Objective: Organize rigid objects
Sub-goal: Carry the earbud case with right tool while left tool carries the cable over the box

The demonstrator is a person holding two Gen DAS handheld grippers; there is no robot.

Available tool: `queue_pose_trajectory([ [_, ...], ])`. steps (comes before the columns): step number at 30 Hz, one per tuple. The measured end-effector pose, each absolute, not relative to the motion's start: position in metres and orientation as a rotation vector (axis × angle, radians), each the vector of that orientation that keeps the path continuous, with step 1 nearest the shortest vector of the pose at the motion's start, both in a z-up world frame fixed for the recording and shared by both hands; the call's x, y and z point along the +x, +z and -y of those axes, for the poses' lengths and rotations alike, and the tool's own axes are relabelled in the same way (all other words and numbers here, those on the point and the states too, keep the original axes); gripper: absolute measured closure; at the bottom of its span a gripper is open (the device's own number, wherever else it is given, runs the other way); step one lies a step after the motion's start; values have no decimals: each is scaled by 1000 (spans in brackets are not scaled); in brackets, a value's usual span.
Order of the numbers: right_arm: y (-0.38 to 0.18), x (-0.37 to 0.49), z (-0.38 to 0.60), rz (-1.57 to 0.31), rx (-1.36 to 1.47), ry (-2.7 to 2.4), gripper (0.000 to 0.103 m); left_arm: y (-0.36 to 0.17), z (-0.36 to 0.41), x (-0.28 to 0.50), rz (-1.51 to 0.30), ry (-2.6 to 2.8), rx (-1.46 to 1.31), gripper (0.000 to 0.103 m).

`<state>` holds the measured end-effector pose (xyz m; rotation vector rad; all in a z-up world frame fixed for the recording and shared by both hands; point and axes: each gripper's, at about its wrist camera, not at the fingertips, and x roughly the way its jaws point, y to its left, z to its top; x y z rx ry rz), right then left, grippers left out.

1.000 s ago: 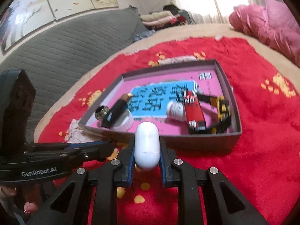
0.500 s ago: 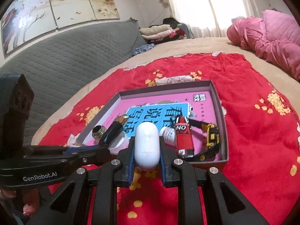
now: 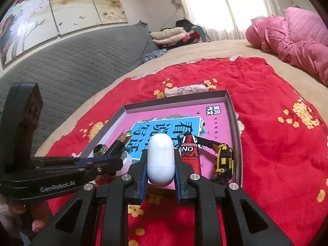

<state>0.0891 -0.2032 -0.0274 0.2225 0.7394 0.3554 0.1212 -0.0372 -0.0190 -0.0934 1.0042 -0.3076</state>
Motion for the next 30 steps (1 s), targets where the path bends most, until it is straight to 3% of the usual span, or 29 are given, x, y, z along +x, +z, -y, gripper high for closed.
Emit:
queue_pose_trajectory([
  [30, -51, 103, 185, -820, 71, 345, 81, -51, 59, 143, -1085, -281, 0, 88],
])
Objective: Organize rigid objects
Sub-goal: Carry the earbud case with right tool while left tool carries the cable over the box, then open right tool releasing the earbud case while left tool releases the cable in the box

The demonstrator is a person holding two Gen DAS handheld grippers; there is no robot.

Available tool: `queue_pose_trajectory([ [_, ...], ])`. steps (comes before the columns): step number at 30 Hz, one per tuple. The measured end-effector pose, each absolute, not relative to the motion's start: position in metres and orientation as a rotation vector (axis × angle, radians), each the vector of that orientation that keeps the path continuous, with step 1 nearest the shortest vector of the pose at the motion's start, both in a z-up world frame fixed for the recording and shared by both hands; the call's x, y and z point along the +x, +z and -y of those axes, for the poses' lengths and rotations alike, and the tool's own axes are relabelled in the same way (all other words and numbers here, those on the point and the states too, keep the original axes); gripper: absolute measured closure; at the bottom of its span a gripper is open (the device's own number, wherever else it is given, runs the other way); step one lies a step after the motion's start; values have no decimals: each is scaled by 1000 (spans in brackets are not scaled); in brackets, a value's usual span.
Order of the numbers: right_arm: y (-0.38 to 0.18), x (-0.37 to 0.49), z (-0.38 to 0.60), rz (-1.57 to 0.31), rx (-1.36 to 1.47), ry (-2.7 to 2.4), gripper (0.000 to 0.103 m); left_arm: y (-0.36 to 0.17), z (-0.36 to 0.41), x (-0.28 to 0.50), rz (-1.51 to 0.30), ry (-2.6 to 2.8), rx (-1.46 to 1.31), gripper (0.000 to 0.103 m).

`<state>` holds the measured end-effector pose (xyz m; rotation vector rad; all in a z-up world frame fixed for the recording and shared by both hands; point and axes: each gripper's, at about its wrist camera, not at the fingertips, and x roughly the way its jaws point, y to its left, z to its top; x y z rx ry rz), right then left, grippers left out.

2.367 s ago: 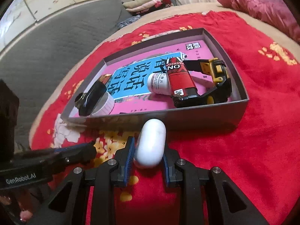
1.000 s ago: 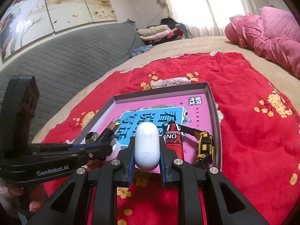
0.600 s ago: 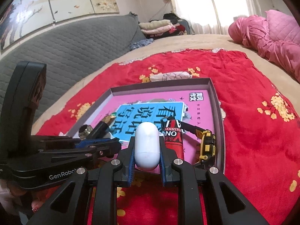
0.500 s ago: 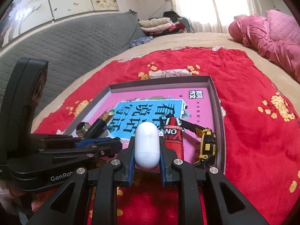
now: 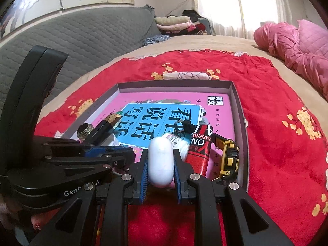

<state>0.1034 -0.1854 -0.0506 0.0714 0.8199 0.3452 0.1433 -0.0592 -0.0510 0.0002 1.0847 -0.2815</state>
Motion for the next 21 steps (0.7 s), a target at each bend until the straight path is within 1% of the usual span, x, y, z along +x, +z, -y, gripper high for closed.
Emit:
queue_pose_trajectory([
  [4, -50, 103, 186, -818, 82, 348, 81, -51, 58, 144, -1087, -278, -6, 88],
  [9, -49, 100, 188, -813, 95, 357, 76, -51, 56, 144, -1098, -278, -24, 88],
  [16, -45, 97, 189, -798, 94, 348, 75, -50, 54, 144, -1103, -274, -30, 87],
  [18, -44, 96, 191, -791, 95, 342, 74, -49, 54, 143, -1100, -273, -29, 83],
  [19, -42, 95, 191, -786, 96, 337, 74, -49, 53, 142, -1097, -274, -29, 79],
  [20, -41, 94, 192, -782, 97, 334, 73, -47, 53, 141, -1091, -276, -30, 71],
  [21, -40, 92, 193, -776, 98, 329, 71, -46, 53, 140, -1087, -281, -34, 68],
])
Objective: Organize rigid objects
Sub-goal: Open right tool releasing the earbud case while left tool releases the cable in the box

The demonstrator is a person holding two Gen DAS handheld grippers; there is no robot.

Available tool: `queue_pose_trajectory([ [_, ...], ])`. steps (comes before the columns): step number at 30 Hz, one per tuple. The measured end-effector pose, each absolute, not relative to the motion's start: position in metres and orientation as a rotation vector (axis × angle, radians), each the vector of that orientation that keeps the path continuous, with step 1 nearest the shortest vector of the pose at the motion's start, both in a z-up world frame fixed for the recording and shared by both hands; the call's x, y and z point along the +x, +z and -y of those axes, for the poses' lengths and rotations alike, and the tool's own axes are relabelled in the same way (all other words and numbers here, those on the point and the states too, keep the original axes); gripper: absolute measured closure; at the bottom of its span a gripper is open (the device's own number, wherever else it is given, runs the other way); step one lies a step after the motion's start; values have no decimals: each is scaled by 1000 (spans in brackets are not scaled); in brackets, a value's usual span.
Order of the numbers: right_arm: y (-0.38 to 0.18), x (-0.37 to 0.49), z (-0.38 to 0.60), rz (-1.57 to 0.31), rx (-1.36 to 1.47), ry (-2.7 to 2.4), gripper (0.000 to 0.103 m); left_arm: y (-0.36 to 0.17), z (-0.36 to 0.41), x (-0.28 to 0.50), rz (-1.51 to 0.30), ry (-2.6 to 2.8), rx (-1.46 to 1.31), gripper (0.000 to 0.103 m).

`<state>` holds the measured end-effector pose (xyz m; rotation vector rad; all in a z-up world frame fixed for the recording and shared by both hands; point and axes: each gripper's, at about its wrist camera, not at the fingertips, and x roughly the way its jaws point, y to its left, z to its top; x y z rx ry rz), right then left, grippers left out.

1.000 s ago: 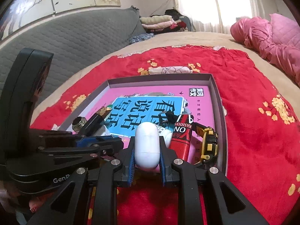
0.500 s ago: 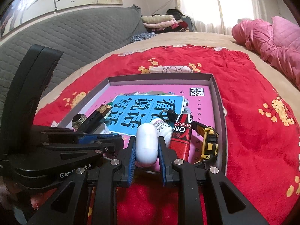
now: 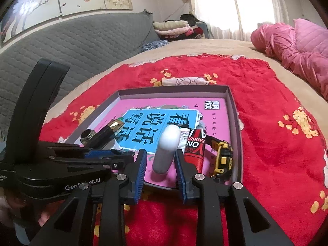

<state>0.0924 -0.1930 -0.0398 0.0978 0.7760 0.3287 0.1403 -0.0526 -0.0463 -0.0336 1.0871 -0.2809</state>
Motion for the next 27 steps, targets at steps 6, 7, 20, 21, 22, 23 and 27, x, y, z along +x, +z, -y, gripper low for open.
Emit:
queue_pose_trajectory([
  [6, -28, 83, 200, -729, 110, 312, 64, -40, 51, 137, -1068, -291, -46, 58],
  [7, -26, 81, 202, -723, 109, 311, 64, -39, 51, 136, -1063, -292, -49, 58],
  [20, -15, 54, 187, -723, 67, 287, 52, -19, 23, 104, -987, -262, -60, 50],
  [21, -14, 52, 185, -725, 63, 284, 51, -18, 20, 101, -983, -259, -61, 48],
  [22, -14, 50, 184, -728, 57, 283, 51, -17, 17, 98, -979, -256, -64, 46],
  [23, -14, 49, 182, -732, 52, 283, 49, -16, 14, 96, -977, -255, -66, 45],
  [27, -16, 43, 176, -756, 41, 277, 44, -11, 5, 88, -957, -237, -50, 45],
])
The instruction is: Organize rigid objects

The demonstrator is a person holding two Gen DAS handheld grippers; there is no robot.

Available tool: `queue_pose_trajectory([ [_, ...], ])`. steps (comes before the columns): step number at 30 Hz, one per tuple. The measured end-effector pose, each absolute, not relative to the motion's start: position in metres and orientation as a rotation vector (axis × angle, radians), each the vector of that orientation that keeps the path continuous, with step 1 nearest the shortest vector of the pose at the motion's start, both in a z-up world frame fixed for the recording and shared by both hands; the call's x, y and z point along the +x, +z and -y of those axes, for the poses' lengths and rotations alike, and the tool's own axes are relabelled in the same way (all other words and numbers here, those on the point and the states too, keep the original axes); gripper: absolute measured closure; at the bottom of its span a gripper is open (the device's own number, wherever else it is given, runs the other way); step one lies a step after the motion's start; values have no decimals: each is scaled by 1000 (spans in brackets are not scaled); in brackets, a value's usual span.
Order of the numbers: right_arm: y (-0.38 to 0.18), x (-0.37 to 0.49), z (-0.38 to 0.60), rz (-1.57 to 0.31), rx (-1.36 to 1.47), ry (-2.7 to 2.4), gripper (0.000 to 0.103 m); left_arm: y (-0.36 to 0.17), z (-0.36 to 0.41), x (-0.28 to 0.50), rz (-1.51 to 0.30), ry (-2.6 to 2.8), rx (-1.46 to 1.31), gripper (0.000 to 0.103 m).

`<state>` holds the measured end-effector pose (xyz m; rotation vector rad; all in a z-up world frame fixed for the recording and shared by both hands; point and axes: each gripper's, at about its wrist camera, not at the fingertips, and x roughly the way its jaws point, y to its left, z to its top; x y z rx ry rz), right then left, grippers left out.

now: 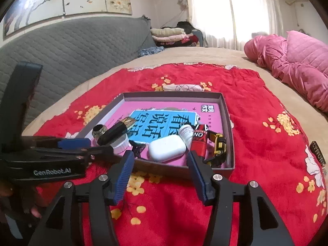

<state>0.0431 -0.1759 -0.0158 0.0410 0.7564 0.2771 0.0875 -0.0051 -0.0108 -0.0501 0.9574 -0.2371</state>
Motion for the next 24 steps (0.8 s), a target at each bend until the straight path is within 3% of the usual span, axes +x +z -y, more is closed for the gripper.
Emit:
queue_pose_trajectory([
  [5, -19, 39, 174, -791, 42, 258, 35, -7, -6, 81, -940, -209, -61, 37],
  [24, -8, 10, 157, -826, -24, 156, 28, -6, -13, 40, -922, -156, -27, 37],
])
